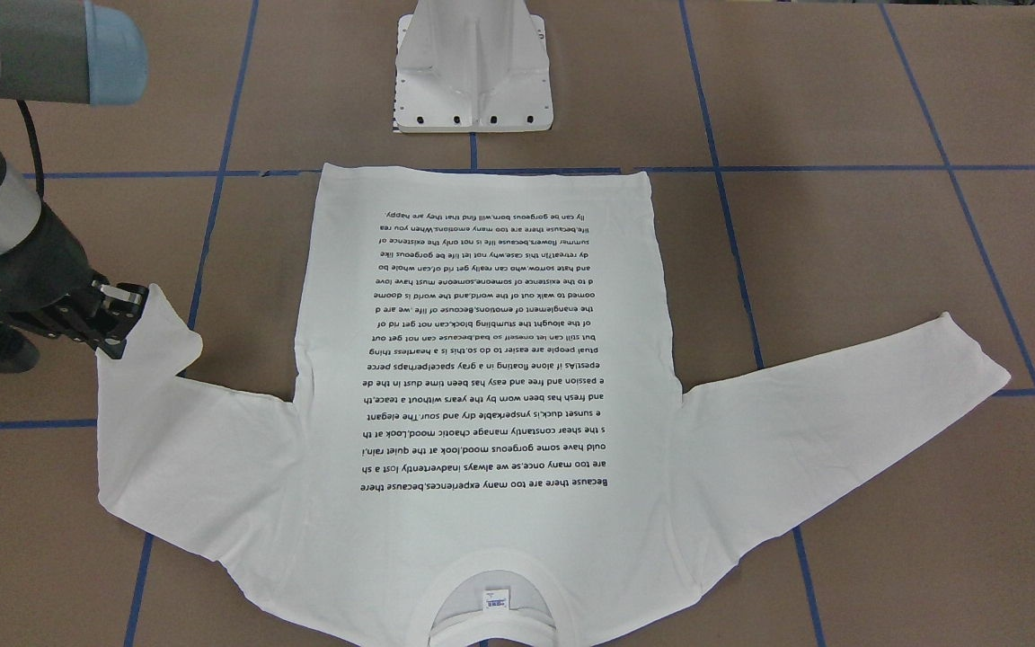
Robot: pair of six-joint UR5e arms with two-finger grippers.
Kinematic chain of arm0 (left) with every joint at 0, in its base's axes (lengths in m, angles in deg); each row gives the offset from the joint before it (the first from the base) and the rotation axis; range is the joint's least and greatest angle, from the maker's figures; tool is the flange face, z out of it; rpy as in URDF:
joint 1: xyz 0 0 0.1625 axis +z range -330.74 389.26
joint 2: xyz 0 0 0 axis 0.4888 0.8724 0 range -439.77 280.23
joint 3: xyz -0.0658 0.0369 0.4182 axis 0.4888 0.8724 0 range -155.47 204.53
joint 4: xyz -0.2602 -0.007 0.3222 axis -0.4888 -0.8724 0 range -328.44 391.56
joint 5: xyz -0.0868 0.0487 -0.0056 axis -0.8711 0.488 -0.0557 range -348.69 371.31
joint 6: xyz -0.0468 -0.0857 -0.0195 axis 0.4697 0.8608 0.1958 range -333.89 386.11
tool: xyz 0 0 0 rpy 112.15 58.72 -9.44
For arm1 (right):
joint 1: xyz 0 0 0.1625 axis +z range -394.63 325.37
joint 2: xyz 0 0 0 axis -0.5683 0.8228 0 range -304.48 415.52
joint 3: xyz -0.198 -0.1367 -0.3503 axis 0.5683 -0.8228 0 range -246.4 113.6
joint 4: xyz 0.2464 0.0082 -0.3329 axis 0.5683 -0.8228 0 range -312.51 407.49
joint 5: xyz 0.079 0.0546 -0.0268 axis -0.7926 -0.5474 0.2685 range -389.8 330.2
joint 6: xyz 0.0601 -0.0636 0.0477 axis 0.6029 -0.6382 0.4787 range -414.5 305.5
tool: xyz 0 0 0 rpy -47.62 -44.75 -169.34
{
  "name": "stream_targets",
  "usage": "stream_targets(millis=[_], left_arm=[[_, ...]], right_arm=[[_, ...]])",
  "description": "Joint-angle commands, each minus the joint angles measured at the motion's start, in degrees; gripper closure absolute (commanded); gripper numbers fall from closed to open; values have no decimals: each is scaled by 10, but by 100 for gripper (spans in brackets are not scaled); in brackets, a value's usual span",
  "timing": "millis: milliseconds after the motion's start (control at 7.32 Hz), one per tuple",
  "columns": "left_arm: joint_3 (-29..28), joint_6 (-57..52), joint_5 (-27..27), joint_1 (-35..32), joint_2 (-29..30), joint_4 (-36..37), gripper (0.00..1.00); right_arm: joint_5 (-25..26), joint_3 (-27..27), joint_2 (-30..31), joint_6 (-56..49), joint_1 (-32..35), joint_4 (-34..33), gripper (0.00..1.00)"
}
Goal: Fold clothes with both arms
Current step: 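Lift the sleeve with the right gripper and carry it across the shirt body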
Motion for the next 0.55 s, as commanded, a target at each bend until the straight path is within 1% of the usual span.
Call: stream_targets(millis=[0,137,273,410], left_arm=[[0,1,-1,0,0,0,0],[0,1,-1,0,-1,1,0],[-1,1,-1,0,-1,1,0],[-1,1,-1,0,-1,1,0]], right_arm=[[3,-68,-102,33,-18,-3,100],[17,-114,-157,68,-42,1,100],[46,-179,-223,88,-69,4,100],[62,-248,-281,111,-96,9,100]])
